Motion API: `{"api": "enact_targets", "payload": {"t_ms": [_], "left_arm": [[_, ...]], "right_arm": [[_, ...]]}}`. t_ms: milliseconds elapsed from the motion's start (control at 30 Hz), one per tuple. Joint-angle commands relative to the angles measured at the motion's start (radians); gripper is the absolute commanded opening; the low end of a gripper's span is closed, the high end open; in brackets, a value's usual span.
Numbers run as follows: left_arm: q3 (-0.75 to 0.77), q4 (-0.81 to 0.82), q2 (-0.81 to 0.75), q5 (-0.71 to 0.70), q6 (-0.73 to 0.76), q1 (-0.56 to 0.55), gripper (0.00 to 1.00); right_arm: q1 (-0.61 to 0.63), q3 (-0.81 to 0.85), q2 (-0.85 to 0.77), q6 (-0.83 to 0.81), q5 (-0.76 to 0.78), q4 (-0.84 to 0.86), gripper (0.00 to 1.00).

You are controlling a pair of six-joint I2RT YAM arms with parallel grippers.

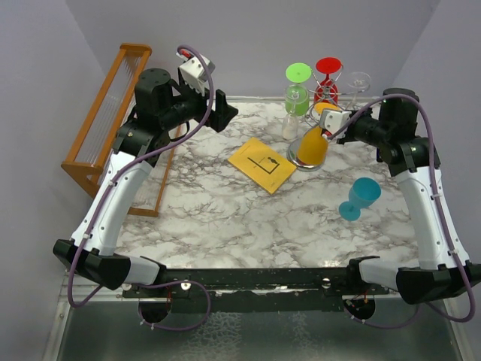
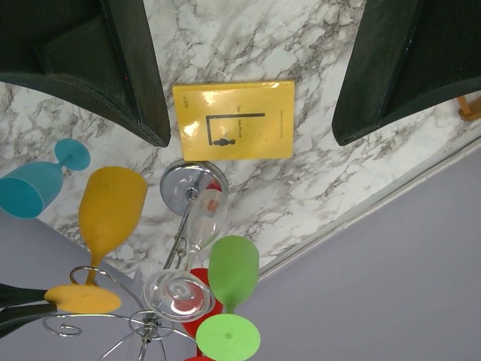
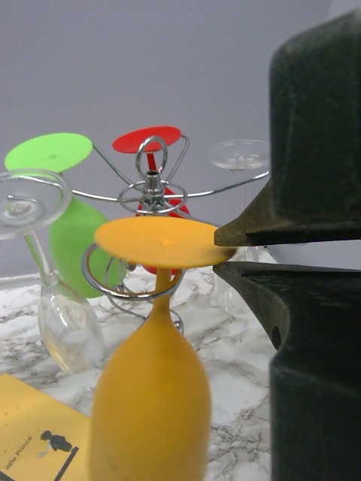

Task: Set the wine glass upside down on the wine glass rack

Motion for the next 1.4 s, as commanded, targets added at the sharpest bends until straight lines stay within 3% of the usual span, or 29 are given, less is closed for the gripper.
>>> {"api": "enact_targets", "payload": {"t_ms": [0,300,433,567,700,867,1000,1200,1367], "left_arm": [[-0.006,0.034,-0.016,0.029,0.006,0.006,0.92],[-0.011,0.035,-0.015,0.036,0.008,0.006,0.92],[-0.009,0.032,-0.014,0.040,0.008,0.006,0.92],[-0.018,0.030,-0.019,0.043,0.015,0.006,0.92],[-0.029,0.028,-0.023,0.041,0.022,0.006,0.92],[-0.047,0.040,-0.020,0.042,0.021,0.006,0.92],[-0.068,0.050,-0.023,0.047,0.019,0.006,0.92],[-0.085,0.054,-0.025,0.052,0.021,0.006,0.92],[-0.087,0.054,-0.019,0.072,0.014,0.006,0.91]], "right_arm": [[0.004,-0.028,-0.013,0.022,0.034,0.042,0.15],[0.004,-0.046,-0.014,0.034,0.019,0.032,0.19],[0.004,-0.064,-0.038,0.071,0.063,0.010,0.32],[0.004,-0.100,-0.102,0.198,0.160,-0.011,0.52],[0.004,-0.208,-0.225,0.371,0.311,0.007,0.60],[0.004,-0.356,-0.356,0.563,0.481,0.022,0.63],[-0.102,-0.441,-0.393,0.682,0.568,0.010,0.61],[-0.292,-0.492,-0.366,0.812,0.392,-0.111,0.59],[-0.341,-0.538,-0.310,0.832,0.351,-0.108,0.58]]}}
